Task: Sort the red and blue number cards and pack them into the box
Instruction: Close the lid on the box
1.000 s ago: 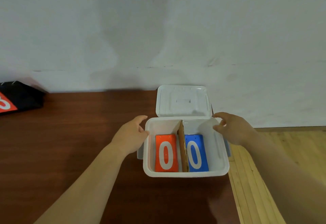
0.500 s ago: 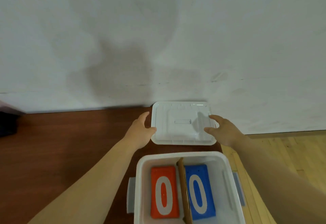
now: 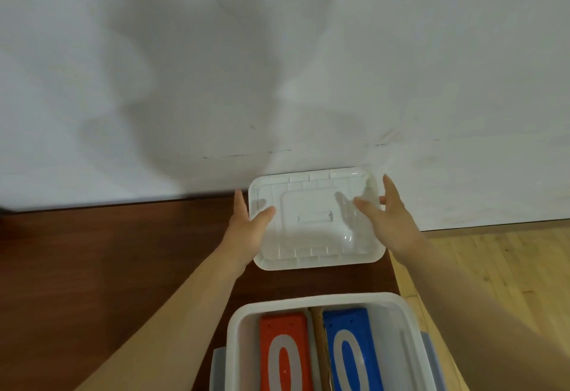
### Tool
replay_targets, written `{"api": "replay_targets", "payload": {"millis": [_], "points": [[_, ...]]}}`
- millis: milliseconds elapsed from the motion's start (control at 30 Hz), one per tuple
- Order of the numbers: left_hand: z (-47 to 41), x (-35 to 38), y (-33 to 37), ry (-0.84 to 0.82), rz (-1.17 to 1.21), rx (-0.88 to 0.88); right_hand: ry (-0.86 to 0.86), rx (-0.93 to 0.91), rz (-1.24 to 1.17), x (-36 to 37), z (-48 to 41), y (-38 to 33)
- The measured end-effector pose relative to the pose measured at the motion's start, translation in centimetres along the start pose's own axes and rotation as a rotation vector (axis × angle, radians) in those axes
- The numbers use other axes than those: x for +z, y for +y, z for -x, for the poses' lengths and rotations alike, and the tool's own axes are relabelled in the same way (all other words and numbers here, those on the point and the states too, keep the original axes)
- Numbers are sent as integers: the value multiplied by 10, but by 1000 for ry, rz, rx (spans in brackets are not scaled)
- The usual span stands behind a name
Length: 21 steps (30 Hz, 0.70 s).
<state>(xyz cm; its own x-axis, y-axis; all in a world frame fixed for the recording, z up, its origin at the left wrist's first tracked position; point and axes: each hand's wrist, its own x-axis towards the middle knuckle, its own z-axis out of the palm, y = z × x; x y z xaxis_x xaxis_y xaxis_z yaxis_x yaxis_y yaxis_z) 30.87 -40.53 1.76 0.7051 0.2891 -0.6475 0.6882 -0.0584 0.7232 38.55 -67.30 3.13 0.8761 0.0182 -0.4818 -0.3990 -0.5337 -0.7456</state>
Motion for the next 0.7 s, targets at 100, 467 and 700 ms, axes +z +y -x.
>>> {"api": "replay_targets", "payload": {"millis": [100, 467, 700], "points": [[20, -9, 5, 49, 103, 86, -16, -67, -189, -8, 18, -12], [160, -32, -15, 203, 426, 325, 9, -34, -637, -18, 139, -40], [220, -25, -62, 256, 243, 250, -77, -177, -511, -26, 200, -6]]}}
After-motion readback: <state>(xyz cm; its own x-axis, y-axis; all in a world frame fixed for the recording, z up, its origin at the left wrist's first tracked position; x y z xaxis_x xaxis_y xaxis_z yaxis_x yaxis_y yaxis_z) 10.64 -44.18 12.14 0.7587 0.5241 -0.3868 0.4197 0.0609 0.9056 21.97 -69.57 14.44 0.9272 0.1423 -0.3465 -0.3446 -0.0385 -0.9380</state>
